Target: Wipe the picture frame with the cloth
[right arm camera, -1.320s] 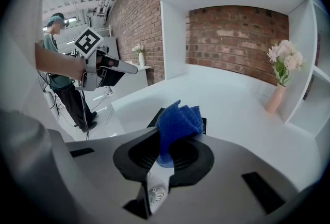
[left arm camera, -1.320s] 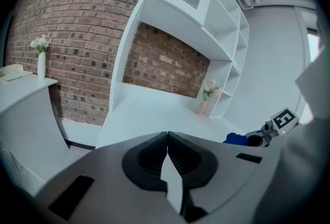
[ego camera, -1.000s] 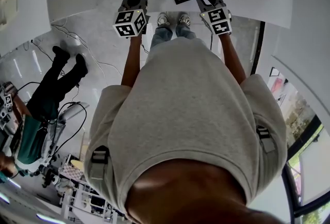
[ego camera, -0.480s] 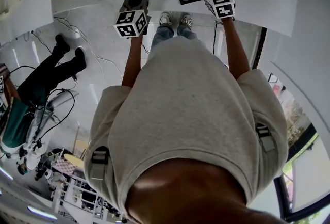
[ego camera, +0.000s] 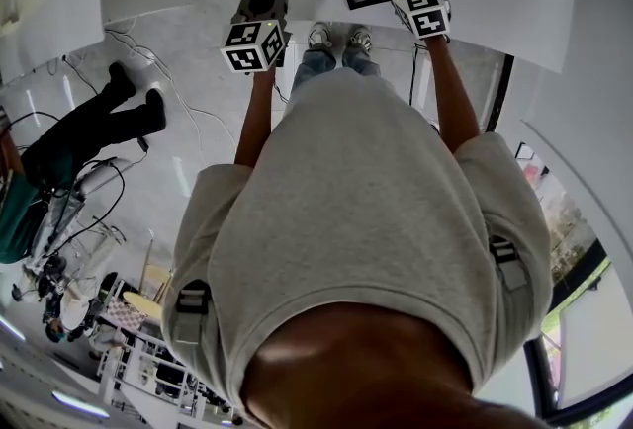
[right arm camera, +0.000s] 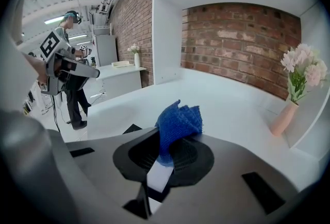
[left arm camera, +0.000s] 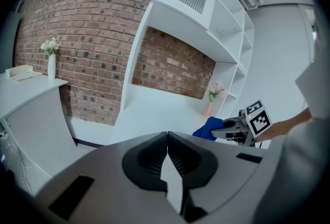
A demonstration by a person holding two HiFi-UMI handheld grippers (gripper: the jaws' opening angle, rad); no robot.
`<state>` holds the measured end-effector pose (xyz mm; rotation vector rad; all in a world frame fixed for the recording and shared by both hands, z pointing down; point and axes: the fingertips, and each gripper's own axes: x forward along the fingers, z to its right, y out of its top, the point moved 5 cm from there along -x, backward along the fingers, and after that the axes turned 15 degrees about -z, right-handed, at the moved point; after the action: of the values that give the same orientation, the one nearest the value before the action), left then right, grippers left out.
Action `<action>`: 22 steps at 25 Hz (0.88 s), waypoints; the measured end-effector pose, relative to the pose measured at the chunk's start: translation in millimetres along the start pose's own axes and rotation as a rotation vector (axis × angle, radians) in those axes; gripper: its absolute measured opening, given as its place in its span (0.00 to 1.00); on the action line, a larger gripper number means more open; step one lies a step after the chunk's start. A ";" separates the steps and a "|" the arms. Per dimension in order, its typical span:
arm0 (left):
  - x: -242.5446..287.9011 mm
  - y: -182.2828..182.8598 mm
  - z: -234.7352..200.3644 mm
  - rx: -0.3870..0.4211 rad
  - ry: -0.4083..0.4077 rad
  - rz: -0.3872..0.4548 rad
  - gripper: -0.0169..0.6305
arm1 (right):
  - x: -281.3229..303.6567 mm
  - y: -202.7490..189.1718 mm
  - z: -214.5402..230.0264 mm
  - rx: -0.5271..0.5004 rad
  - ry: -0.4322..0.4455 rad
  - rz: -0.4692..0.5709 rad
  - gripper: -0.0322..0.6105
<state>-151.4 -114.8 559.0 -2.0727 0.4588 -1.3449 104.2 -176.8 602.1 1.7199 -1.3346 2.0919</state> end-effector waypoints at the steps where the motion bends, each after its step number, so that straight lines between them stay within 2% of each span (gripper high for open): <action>1: 0.5 -0.5 -0.2 0.001 -0.002 -0.002 0.05 | 0.4 -2.2 -1.9 -0.003 0.003 -0.003 0.14; 22: 17.1 10.3 24.8 0.069 -0.077 -0.012 0.05 | -36.8 -48.6 -33.9 0.034 -0.002 -0.033 0.14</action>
<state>-121.2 -124.9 556.8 -2.0659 0.3624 -1.2653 120.7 -109.2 598.7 1.7452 -1.2692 2.1072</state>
